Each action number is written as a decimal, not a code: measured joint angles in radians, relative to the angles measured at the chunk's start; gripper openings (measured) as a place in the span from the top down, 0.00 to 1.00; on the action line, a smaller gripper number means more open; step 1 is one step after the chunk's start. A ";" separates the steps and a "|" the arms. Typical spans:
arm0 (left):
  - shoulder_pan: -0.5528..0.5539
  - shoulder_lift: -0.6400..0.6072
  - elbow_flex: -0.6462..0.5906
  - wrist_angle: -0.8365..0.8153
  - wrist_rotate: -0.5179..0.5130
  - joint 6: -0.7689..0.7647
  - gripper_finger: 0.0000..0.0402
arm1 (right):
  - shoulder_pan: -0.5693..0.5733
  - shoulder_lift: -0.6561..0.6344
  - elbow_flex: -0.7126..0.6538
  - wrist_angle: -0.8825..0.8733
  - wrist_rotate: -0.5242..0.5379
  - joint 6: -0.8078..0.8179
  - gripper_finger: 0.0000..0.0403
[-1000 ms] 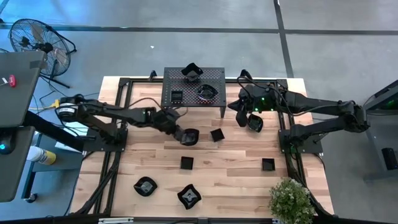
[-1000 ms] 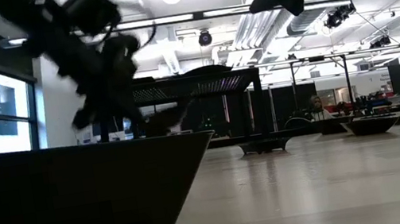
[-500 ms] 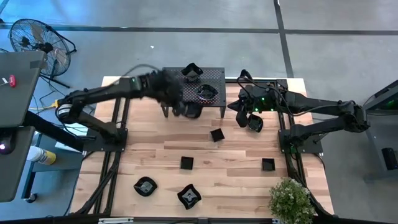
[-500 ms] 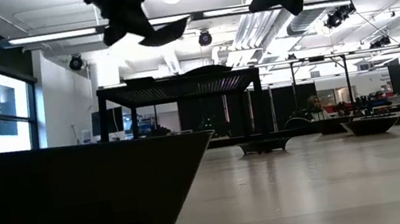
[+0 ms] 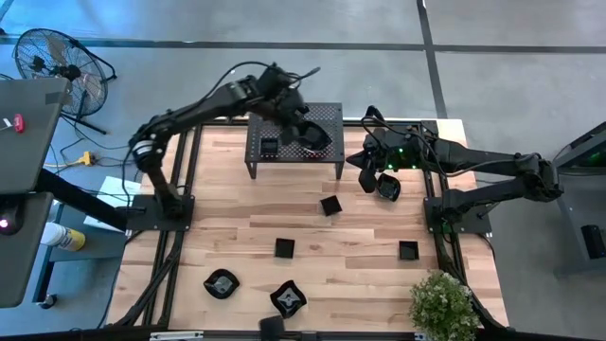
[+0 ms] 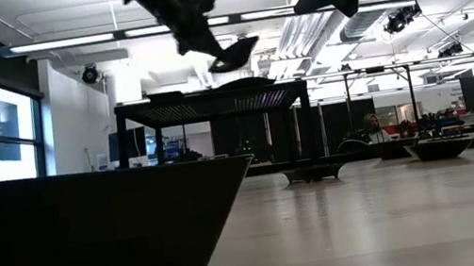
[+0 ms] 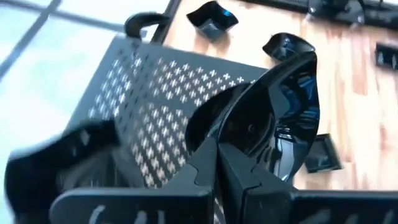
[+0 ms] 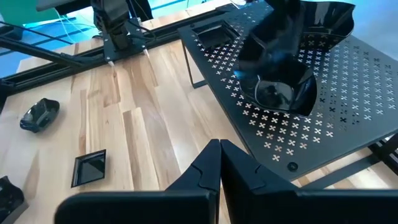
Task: Pick & Place Mini shaped plates
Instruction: Stack the black leaf shaped plate on top of the black leaf shaped plate on the shelf, then stack the black square plate on top of the black square plate on the shelf
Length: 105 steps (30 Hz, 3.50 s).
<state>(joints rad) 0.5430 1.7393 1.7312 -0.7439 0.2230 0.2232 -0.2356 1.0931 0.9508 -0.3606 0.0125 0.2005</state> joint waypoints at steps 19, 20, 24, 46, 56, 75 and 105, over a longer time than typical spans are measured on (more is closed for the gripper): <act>0.000 0.130 0.052 -0.012 0.013 0.064 0.99 | 0.001 0.000 0.000 0.028 0.049 -0.001 0.99; 0.000 0.130 0.052 -0.012 0.012 0.063 0.97 | 0.000 0.000 0.000 0.028 0.049 -0.001 0.99; 0.000 0.130 0.052 -0.015 0.010 0.061 0.89 | 0.000 0.000 0.000 0.029 0.049 -0.003 0.98; 0.019 0.037 0.269 -0.344 -0.024 -0.087 0.97 | 0.000 0.000 0.000 0.029 0.080 -0.020 0.99; 0.019 -0.389 -0.402 0.199 -0.002 -0.284 1.00 | 0.016 0.004 0.000 0.003 0.094 0.061 1.00; -0.122 -1.066 -1.120 0.339 0.058 -0.434 1.00 | 0.207 0.147 0.000 -0.065 0.141 0.382 1.00; -0.145 -1.063 -1.120 0.284 0.079 -0.399 1.00 | 0.214 0.490 -0.370 0.467 0.124 0.948 0.76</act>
<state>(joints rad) 0.3976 0.6762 0.6109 -0.4599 0.3018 -0.1757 -0.0216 1.5833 0.5803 0.1063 0.1369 1.1484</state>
